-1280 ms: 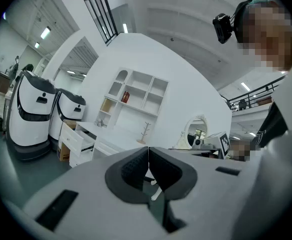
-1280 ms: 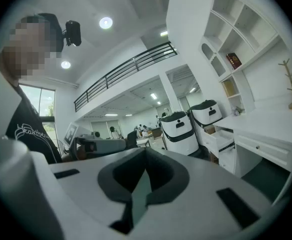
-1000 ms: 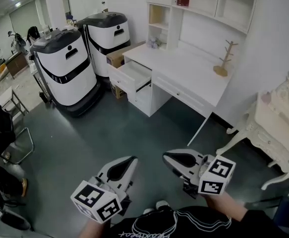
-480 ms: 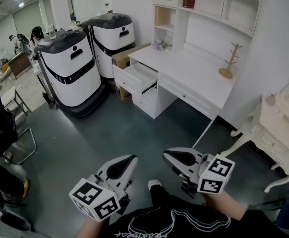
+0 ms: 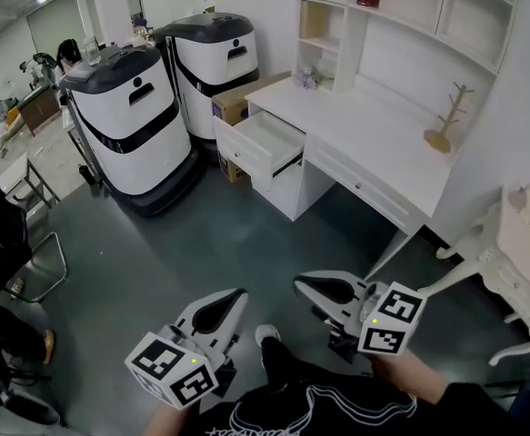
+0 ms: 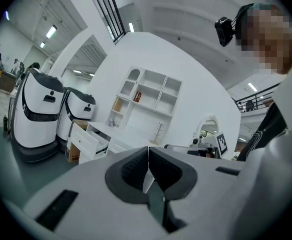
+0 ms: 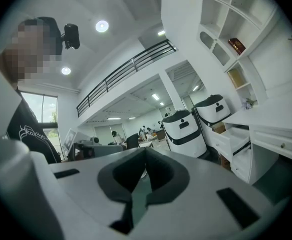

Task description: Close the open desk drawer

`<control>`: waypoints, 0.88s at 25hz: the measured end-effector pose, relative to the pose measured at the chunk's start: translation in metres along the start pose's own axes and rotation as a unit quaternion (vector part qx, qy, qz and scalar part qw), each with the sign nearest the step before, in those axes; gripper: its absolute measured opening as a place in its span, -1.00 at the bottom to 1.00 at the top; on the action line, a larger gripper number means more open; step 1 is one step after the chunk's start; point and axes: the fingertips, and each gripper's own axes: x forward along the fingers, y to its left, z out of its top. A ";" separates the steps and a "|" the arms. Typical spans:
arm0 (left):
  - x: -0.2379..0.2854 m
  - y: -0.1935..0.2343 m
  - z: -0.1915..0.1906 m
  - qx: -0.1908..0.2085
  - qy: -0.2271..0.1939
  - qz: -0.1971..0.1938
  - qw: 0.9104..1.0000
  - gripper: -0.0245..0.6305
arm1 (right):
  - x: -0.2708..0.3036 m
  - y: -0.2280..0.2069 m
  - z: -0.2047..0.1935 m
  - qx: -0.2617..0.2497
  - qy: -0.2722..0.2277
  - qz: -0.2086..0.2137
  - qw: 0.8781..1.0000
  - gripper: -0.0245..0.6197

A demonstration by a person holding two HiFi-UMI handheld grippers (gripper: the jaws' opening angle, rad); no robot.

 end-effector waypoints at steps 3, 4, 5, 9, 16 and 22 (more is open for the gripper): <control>0.036 0.042 0.012 -0.011 0.009 0.003 1.000 -0.91 | 0.034 -0.045 0.010 0.016 0.007 0.001 1.000 -0.90; 0.050 0.057 0.018 -0.012 0.013 0.003 1.000 -0.91 | 0.045 -0.062 0.015 0.019 0.010 0.001 1.000 -0.90; 0.065 0.073 0.023 -0.011 0.018 0.004 1.000 -0.91 | 0.056 -0.079 0.020 0.023 0.012 0.000 1.000 -0.90; 0.127 0.130 0.053 0.003 0.036 0.004 0.999 -0.91 | 0.097 -0.148 0.045 0.035 0.013 -0.003 0.999 -0.90; 0.194 0.184 0.094 0.010 0.024 -0.021 0.999 -0.91 | 0.140 -0.222 0.077 0.030 0.017 -0.013 0.999 -0.90; 0.227 0.225 0.091 0.019 0.045 -0.028 0.998 -0.91 | 0.166 -0.262 0.079 0.036 0.018 -0.029 0.999 -0.90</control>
